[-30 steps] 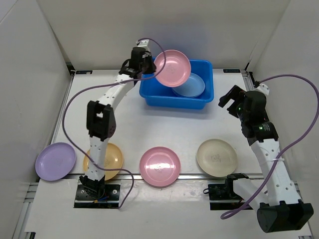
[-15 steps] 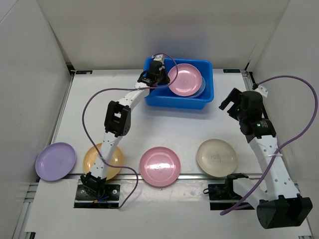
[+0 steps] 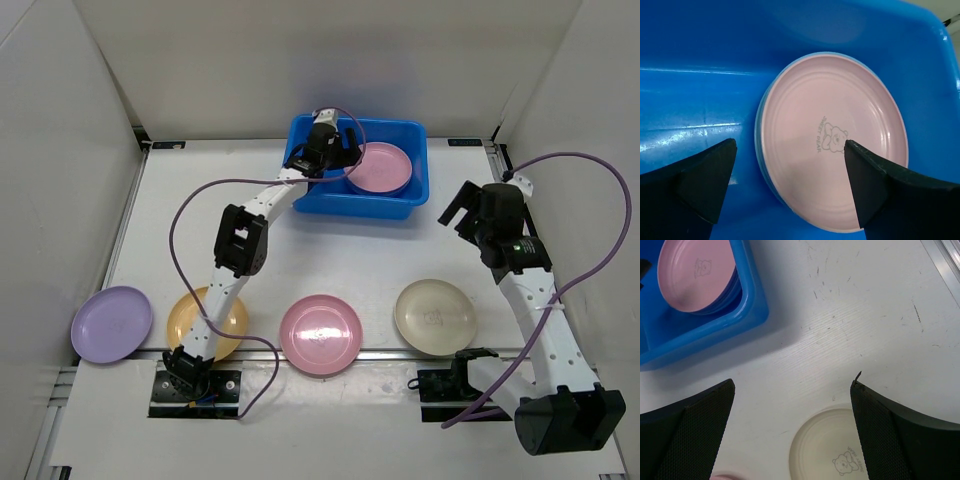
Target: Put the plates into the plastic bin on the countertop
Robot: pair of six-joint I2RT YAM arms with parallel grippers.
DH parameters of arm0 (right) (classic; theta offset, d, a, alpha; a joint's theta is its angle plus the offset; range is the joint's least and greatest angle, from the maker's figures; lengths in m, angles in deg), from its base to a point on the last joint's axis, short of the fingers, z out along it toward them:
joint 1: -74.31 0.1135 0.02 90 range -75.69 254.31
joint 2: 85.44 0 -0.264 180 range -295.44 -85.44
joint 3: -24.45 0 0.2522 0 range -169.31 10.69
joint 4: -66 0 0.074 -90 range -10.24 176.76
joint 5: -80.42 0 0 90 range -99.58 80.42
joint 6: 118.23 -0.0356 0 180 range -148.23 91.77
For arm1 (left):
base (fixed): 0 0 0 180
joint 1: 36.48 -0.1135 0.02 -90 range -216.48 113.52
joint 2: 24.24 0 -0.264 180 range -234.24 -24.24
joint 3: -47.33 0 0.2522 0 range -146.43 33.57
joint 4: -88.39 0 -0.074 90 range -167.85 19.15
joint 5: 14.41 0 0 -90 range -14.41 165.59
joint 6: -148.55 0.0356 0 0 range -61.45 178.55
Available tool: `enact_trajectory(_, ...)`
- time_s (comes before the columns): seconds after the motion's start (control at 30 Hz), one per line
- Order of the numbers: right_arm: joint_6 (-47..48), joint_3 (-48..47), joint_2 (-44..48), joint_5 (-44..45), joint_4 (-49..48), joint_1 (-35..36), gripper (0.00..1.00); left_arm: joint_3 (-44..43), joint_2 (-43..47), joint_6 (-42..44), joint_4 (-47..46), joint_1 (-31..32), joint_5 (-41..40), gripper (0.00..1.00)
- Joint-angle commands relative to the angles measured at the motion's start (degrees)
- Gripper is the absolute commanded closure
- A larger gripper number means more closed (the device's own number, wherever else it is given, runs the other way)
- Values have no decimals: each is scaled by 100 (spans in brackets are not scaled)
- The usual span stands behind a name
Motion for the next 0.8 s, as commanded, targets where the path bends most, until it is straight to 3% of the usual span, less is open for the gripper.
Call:
enact_trajectory(0.0,147,-161,56,-25,136,14,1,56,879,205,-145,26,147,1)
enact_trajectory(0.2,305,-12,48,-341,294,5,1,881,1950,460,-40,43,455,1)
enact_trajectory(0.33,376,120,-57,-605,383,172,1,1742,2881,925,346,96,244,1)
enact_trajectory(0.57,130,427,-549,-597,488,997,1,5340,5482,1085,453,166,-589,1)
enact_trajectory(0.67,-45,393,-795,-202,663,1243,1,6607,6572,786,506,166,-731,1)
enact_trajectory(0.77,-186,340,-1041,-130,804,1297,1,7306,7557,488,663,184,-793,1)
